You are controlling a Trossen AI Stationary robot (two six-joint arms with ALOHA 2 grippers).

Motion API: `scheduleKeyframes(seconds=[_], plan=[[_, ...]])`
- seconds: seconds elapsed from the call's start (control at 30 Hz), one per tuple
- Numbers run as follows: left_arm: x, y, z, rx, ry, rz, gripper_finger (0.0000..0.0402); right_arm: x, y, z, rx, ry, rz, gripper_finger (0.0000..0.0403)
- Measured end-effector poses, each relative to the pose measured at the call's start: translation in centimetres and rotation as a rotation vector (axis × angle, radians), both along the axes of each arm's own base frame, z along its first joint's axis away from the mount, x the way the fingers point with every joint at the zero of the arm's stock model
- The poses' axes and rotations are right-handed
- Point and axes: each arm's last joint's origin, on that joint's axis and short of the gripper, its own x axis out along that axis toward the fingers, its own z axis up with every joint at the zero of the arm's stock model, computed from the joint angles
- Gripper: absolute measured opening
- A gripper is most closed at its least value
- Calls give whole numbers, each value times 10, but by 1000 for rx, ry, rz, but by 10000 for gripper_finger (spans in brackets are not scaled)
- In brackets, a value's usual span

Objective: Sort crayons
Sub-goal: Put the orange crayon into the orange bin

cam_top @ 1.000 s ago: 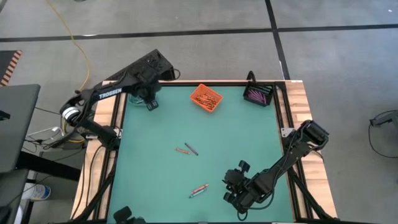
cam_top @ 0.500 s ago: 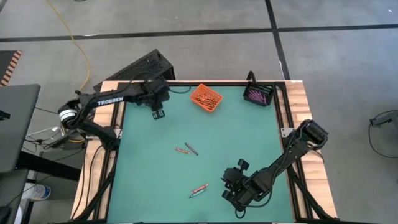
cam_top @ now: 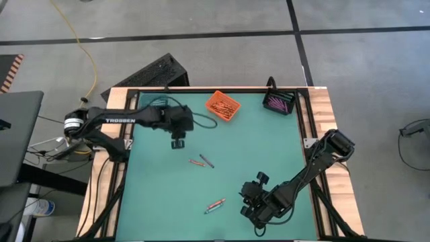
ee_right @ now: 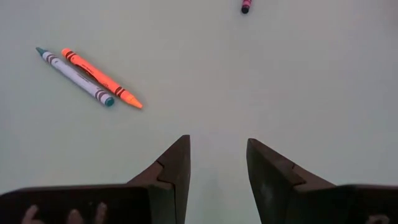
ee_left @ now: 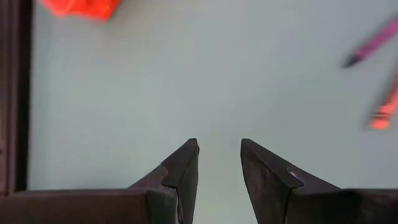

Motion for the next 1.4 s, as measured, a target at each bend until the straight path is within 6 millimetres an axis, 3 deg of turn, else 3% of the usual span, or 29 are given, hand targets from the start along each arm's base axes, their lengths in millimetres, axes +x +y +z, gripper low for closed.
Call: scheduleKeyframes(seconds=[0.3, 0.53, 0.67, 1.0, 1.23, 1.4], plan=[[16, -60, -8, -70, -84, -295, 110, -1, 1, 0, -1, 2, 6, 148], [11, -107, -35, -94, -141, -575, 110, -2, 3, 0, -7, 4, 23, 148], [7, -121, -51, -90, -222, -637, 110, -2, 3, 0, -10, 6, 28, 148], [1, -119, -68, -95, -261, -563, 110, -1, 2, 0, -14, 5, 30, 148], [15, -96, -81, -130, -283, -490, 110, 3, -1, 1, -20, 5, 30, 148], [21, -91, -103, -175, -185, -474, 110, 2, -1, 0, -25, 11, 34, 148]])
